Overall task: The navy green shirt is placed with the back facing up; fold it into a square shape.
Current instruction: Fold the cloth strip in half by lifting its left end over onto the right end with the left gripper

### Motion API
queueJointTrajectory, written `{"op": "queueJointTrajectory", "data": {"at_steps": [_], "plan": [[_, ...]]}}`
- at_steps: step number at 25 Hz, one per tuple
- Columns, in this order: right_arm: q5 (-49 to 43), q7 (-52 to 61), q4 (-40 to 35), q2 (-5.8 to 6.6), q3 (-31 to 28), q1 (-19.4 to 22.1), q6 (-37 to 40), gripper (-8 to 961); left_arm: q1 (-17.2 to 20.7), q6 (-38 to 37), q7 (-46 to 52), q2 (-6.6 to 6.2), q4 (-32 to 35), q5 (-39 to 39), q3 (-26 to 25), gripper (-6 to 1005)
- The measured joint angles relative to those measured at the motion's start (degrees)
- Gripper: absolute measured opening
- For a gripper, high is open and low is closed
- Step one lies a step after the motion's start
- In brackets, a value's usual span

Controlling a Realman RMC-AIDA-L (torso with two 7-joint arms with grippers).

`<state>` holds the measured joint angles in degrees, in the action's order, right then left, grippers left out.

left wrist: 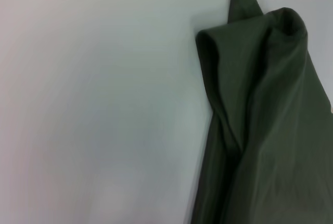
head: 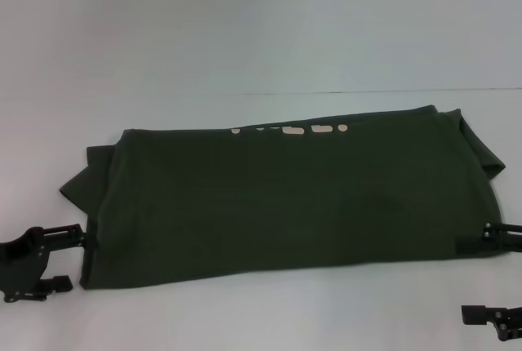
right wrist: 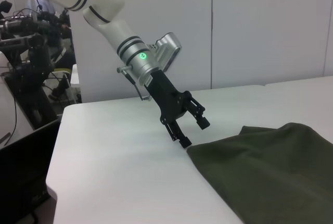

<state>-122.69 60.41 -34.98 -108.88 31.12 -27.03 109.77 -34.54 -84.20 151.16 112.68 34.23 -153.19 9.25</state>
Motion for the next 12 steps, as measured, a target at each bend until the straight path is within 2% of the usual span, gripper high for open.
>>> {"op": "queueJointTrajectory", "data": {"at_steps": [12], "plan": [[0.0,0.1,0.0,0.0,0.0,-0.4,-0.1,905,-0.4,1.3,0.0,0.02,-1.7,0.0,0.0,902]]}}
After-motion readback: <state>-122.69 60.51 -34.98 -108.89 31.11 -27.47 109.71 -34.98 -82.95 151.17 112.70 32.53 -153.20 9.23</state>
